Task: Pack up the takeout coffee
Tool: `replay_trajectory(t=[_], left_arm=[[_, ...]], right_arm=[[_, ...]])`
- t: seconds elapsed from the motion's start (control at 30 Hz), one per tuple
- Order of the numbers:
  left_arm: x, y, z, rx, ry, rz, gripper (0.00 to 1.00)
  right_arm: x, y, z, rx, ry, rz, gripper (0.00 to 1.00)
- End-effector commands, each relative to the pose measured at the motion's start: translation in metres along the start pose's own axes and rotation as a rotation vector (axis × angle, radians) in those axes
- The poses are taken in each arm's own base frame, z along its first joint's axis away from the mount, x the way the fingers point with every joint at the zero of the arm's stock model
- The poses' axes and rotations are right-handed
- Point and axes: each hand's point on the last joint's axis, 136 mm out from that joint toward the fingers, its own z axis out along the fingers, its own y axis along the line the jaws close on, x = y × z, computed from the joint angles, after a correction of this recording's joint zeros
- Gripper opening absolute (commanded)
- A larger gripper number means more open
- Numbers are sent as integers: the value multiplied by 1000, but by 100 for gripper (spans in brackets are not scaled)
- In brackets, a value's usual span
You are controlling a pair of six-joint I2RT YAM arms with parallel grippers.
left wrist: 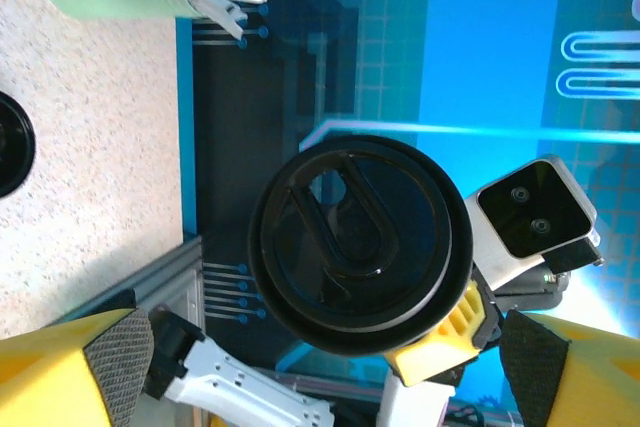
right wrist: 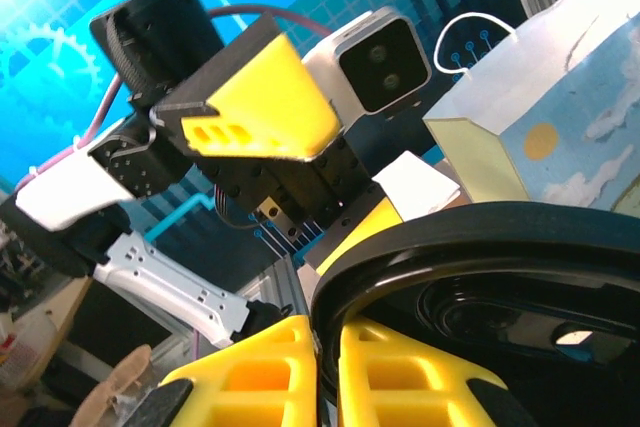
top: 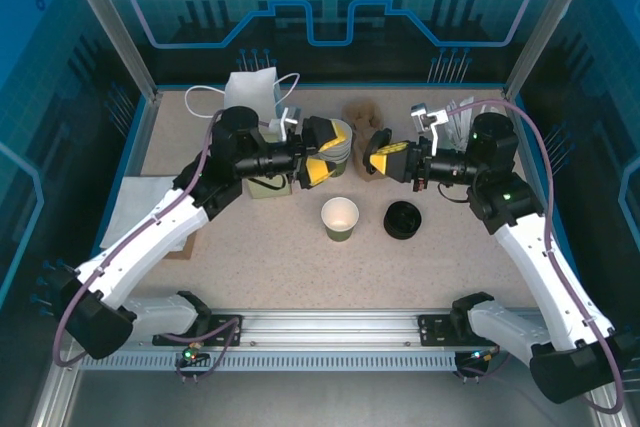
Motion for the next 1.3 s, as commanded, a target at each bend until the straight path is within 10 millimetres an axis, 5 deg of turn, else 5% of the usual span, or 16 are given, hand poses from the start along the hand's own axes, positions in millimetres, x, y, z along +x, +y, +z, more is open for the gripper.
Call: replay_trajectory(t=[0.0, 0.6, 1.27], left_arm=[[12, -20, 0, 48, 91, -10, 93], [13, -19, 22, 72, 174, 1, 85], [16, -28, 21, 105, 174, 24, 91]], right_arm=[[0, 13, 3, -65, 37, -77, 10], [2, 37, 16, -174, 88, -88, 11], [8, 33, 20, -178, 115, -75, 11]])
